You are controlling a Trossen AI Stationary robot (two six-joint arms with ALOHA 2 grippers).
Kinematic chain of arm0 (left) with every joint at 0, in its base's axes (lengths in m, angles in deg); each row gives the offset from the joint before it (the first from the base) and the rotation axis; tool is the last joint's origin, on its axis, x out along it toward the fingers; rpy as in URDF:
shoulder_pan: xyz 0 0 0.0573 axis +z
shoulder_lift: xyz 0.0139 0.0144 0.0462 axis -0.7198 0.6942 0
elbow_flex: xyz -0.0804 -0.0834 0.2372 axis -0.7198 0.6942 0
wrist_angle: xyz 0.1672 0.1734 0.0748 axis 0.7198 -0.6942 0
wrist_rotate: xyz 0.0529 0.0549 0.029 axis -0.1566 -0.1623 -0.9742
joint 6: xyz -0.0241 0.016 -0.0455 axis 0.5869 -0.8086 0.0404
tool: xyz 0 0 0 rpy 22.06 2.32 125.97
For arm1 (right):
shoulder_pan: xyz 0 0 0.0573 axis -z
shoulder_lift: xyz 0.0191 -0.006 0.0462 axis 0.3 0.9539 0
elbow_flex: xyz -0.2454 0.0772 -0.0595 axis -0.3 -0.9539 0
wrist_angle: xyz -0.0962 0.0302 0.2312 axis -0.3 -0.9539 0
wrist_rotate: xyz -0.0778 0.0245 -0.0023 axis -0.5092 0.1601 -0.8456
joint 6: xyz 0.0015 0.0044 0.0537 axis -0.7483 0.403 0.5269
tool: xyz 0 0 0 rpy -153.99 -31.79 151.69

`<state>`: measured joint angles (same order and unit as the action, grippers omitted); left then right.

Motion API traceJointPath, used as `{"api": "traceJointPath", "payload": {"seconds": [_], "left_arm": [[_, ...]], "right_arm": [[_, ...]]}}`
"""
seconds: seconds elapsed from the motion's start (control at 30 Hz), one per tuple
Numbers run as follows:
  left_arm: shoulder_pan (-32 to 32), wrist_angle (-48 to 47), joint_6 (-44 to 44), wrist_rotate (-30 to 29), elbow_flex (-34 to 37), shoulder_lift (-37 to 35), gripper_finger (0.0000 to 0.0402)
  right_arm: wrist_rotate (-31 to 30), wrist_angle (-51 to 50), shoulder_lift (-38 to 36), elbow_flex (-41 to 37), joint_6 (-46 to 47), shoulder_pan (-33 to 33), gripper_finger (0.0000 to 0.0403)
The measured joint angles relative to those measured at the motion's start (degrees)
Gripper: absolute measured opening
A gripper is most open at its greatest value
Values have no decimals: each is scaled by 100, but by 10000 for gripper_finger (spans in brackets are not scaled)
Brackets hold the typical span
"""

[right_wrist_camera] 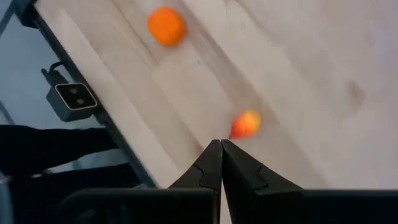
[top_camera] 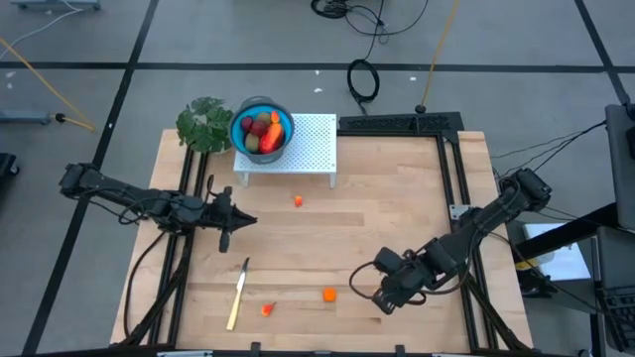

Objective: Pick & Place Fruit
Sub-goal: Put the bottom right peach into the blue strainer bowl on the shelf on the shelf

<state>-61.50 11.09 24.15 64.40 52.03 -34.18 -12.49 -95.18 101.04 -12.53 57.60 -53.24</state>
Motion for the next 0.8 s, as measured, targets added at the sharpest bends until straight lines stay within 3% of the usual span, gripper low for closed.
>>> {"api": "traceJointPath", "payload": {"seconds": [0.27, 0.47, 0.63, 0.8], "left_arm": [[0, -4, -83, -21, 0, 6, 20], [0, 1, 34, -20, 0, 5, 21], [0, 3, 85, 22, 0, 5, 21], [0, 7, 161, 24, 0, 5, 21]], "right_arm": [[929, 289, -2, -407, 1319, 15, 0], [939, 1406, -2, -752, 1350, 16, 0], [940, 1481, -2, -873, 1622, 19, 3], [938, 1537, -2, -953, 1723, 19, 36]]}}
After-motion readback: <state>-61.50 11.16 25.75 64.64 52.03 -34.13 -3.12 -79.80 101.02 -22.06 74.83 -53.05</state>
